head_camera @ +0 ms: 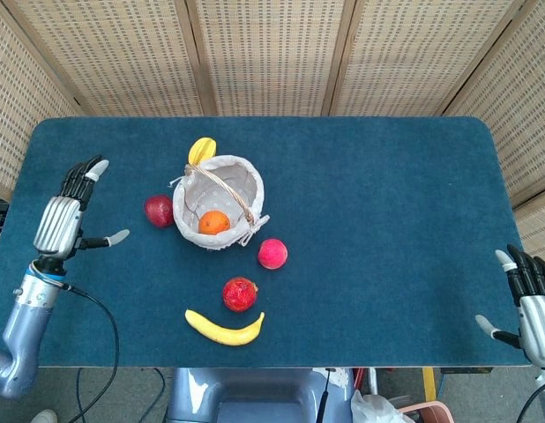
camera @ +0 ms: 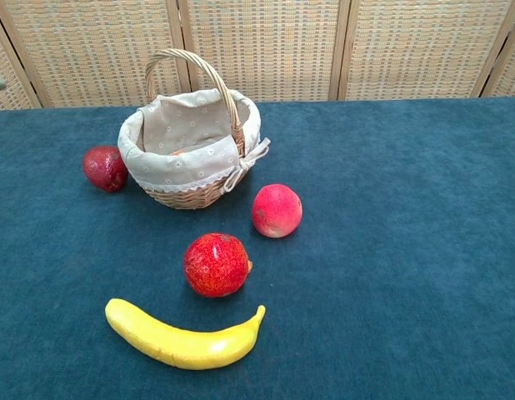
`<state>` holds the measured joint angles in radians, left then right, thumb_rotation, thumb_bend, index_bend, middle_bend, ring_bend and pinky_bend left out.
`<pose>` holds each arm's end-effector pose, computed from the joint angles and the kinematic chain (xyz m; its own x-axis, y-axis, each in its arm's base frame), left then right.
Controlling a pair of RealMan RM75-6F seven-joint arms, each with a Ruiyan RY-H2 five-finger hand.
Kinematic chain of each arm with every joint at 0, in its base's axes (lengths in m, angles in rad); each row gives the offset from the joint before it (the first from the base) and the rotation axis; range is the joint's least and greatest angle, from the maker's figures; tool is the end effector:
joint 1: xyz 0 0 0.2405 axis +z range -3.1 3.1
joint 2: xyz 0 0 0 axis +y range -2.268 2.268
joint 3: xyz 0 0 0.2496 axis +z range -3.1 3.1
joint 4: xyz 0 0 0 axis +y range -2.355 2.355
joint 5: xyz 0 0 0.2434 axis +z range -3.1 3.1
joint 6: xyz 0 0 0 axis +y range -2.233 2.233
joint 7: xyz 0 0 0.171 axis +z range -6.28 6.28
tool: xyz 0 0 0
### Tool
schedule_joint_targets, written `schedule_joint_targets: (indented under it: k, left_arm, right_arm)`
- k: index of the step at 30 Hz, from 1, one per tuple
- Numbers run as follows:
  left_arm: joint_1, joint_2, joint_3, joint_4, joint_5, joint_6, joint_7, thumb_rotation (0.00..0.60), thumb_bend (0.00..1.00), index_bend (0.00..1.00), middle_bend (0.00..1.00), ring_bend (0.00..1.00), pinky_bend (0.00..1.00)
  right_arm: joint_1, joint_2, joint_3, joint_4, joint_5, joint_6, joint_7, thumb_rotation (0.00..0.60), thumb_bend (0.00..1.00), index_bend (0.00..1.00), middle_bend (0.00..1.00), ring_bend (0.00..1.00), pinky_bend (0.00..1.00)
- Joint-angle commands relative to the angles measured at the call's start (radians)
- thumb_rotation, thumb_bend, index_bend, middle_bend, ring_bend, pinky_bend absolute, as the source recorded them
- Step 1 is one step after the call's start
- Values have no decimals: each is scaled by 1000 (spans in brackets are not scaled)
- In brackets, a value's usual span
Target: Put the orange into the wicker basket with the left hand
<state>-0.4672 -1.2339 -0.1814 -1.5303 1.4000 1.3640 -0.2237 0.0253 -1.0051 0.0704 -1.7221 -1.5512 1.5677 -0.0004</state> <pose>-0.2199 0.3486 0.1070 0.1005 -0.0696 0.9925 0.9517 -0.2841 -0.1163 -0.3004 -0.1952 0.1630 0.3999 0.0766 0.9133 -0.9155 -0.0142 0.4021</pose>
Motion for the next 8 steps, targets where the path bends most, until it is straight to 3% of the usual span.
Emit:
schedule_joint_targets:
  k: [1, 4, 8]
  left_arm:
    - [131, 90, 75, -152, -108, 54, 227, 600, 0, 0, 0, 0, 0]
    - [186, 115, 106, -225, -157, 86, 330, 600, 0, 0, 0, 0, 0]
    - [213, 128, 120, -265, -169, 101, 371, 600, 0, 0, 0, 0, 0]
  right_arm:
    - [-1, 1, -2, -1, -5, 3, 0, 600, 0, 0, 0, 0, 0]
    - [-3, 3, -3, -3, -11, 7, 1, 600, 0, 0, 0, 0, 0]
    - [-4, 4, -5, -3, -14, 9, 4, 600, 0, 0, 0, 0, 0]
